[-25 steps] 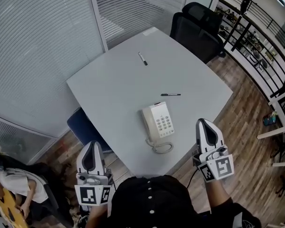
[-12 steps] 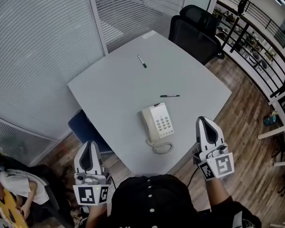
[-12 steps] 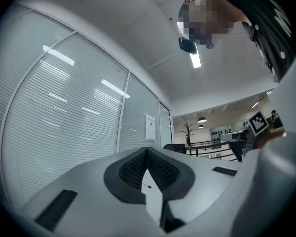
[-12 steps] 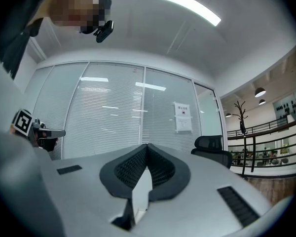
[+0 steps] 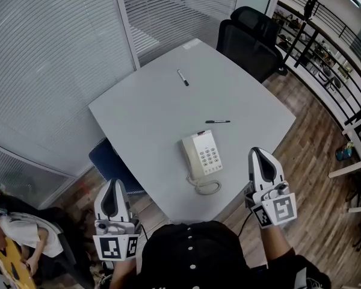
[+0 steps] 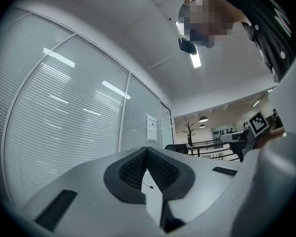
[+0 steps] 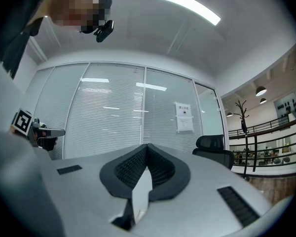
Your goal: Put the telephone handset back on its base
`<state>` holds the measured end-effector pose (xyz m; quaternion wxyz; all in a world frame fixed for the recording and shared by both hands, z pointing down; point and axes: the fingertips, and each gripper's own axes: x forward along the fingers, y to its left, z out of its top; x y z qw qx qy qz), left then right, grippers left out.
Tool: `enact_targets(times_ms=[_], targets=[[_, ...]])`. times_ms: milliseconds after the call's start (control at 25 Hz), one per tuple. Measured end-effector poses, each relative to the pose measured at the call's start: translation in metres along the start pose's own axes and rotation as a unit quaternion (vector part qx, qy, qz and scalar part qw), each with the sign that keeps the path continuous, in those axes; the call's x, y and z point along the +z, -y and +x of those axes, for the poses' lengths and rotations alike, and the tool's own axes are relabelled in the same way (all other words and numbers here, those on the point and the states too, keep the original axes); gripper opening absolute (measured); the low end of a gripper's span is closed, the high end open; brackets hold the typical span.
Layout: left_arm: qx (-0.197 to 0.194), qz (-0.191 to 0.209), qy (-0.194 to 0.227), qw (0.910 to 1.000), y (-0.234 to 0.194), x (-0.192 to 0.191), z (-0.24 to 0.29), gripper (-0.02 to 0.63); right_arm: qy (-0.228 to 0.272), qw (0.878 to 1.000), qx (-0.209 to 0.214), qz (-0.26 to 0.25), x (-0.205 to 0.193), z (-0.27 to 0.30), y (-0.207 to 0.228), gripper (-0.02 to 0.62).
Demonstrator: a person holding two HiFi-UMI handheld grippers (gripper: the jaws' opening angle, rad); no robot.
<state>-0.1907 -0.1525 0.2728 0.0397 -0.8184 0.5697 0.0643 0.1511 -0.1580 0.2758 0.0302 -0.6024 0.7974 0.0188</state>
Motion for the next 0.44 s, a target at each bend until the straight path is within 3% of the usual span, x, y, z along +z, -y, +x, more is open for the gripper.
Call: enact_targets(times_ms=[240, 440], targets=[[0.003, 0.003, 0.001, 1.0, 0.0, 0.0, 0.0, 0.014, 0.0, 1.0, 0.003, -0.004, 0.0, 0.003, -0.001, 0.028], [-0.009, 0.048, 0.008, 0.9988, 0.009, 0.006, 0.001, 0.014, -0.001, 1.0, 0.006, -0.008, 0.0, 0.006, -0.003, 0.028]])
